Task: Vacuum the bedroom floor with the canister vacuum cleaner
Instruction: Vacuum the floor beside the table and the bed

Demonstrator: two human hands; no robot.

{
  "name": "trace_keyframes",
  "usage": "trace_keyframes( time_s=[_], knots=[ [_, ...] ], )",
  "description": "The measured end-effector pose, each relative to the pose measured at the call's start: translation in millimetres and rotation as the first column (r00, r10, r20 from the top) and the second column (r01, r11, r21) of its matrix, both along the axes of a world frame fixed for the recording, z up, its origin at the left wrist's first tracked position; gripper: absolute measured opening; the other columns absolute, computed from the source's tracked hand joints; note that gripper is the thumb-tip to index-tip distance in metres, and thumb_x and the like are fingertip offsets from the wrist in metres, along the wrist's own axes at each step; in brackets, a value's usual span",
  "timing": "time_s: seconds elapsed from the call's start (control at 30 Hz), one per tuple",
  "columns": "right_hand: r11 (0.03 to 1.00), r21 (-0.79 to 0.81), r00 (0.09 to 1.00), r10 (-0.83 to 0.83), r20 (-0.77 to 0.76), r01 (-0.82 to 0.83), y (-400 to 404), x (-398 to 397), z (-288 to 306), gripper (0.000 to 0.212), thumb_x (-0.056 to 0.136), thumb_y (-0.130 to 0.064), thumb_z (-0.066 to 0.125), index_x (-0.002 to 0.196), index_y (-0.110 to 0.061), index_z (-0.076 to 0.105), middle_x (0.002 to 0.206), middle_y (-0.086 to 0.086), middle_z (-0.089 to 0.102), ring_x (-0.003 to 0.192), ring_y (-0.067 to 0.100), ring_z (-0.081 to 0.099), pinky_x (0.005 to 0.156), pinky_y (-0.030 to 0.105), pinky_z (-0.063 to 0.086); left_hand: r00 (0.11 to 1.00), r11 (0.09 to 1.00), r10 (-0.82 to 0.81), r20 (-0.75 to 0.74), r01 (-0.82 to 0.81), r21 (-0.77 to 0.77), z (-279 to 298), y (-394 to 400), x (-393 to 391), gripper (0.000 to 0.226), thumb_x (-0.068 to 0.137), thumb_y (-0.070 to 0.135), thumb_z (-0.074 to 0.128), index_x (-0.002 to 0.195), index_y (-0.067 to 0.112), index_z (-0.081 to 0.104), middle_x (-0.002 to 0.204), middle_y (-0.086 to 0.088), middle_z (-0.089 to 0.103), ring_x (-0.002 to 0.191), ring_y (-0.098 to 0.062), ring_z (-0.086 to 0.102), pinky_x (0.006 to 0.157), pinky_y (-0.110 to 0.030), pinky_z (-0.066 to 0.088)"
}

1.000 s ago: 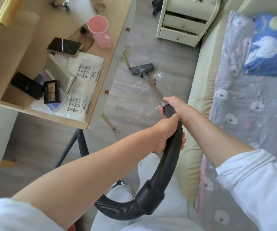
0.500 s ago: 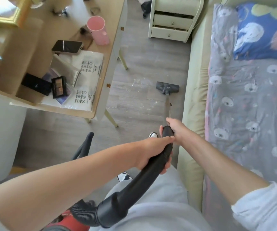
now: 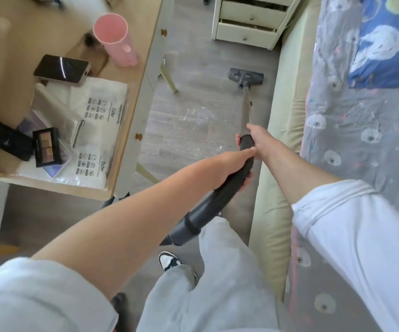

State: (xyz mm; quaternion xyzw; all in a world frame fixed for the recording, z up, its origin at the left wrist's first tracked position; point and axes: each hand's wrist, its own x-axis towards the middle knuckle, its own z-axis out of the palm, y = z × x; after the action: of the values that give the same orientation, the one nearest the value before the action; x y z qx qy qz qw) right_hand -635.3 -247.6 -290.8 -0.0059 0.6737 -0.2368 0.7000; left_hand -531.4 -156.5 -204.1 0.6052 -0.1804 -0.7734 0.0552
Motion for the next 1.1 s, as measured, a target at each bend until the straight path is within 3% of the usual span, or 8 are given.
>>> trace_keyframes(
  time_s=[0.1,0.2,0.33,0.6,0.73,0.9,1.1],
  knots=[
    [1.000,0.005,1.000,0.013,-0.021,-0.013,-15,-3,-9,0.026,0.101,-0.034,0.049,0.105,-0.008,0.047,0.072,0.009,0.054,0.048,0.016,0.052,0.041,0.021,0.050,1.000,1.000,-0.020,-0.008,0.020,0.005,-11,-15,-1,0.046,0.097,0.061,0.055,0.097,0.015,0.059,0.061,-0.002,0.062,0.040,-0.016,0.057,0.044,-0.021,0.048],
    [1.000,0.011,1.000,-0.006,-0.004,0.006,1,-2,-14,0.022,0.101,-0.031,0.049,0.097,-0.010,0.046,0.072,0.007,0.052,0.051,0.015,0.049,0.040,0.021,0.048,0.998,0.998,-0.034,-0.049,0.036,0.048,-17,2,3,0.048,0.097,0.063,0.053,0.095,0.016,0.058,0.062,-0.002,0.060,0.042,-0.017,0.056,0.048,-0.022,0.047],
    [0.990,0.086,0.991,-0.115,0.064,0.109,72,12,-8,0.027,0.100,-0.031,0.051,0.087,-0.010,0.042,0.073,0.007,0.049,0.049,0.014,0.047,0.041,0.020,0.048,0.993,0.988,-0.079,-0.087,0.090,0.128,-14,68,23,0.051,0.095,0.066,0.053,0.098,0.016,0.059,0.058,-0.002,0.059,0.044,-0.018,0.054,0.048,-0.021,0.047],
    [0.952,0.204,0.967,-0.246,0.069,0.228,206,41,9,0.027,0.096,-0.034,0.054,0.097,-0.009,0.043,0.075,0.008,0.051,0.049,0.015,0.049,0.039,0.025,0.048,0.970,0.933,-0.206,-0.130,0.235,0.274,21,177,69,0.050,0.095,0.063,0.053,0.095,0.014,0.057,0.057,-0.001,0.057,0.043,-0.018,0.052,0.052,-0.022,0.046],
    [0.944,0.198,0.960,-0.278,0.042,0.265,210,32,17,0.027,0.092,-0.035,0.060,0.103,-0.013,0.047,0.082,0.009,0.054,0.050,0.016,0.049,0.041,0.026,0.050,0.973,0.946,-0.167,-0.160,0.204,0.252,31,180,62,0.043,0.096,0.054,0.054,0.091,0.011,0.053,0.057,-0.005,0.058,0.044,-0.020,0.056,0.049,-0.021,0.049],
    [0.954,0.170,0.968,-0.251,0.009,0.246,197,14,9,0.031,0.090,-0.034,0.070,0.092,-0.013,0.048,0.077,0.004,0.054,0.041,0.016,0.050,0.043,0.026,0.051,0.977,0.963,-0.131,-0.168,0.166,0.213,22,172,41,0.040,0.099,0.051,0.054,0.090,0.013,0.055,0.054,-0.003,0.060,0.044,-0.017,0.060,0.045,-0.021,0.050],
    [0.962,0.132,0.970,-0.228,-0.080,0.237,116,-13,-16,0.027,0.092,-0.033,0.066,0.091,-0.013,0.047,0.084,0.010,0.053,0.042,0.015,0.049,0.041,0.024,0.050,0.990,0.985,-0.095,-0.105,0.109,0.134,-16,101,6,0.042,0.098,0.055,0.057,0.093,0.013,0.057,0.058,-0.003,0.064,0.045,-0.017,0.059,0.046,-0.023,0.051]
  ],
)
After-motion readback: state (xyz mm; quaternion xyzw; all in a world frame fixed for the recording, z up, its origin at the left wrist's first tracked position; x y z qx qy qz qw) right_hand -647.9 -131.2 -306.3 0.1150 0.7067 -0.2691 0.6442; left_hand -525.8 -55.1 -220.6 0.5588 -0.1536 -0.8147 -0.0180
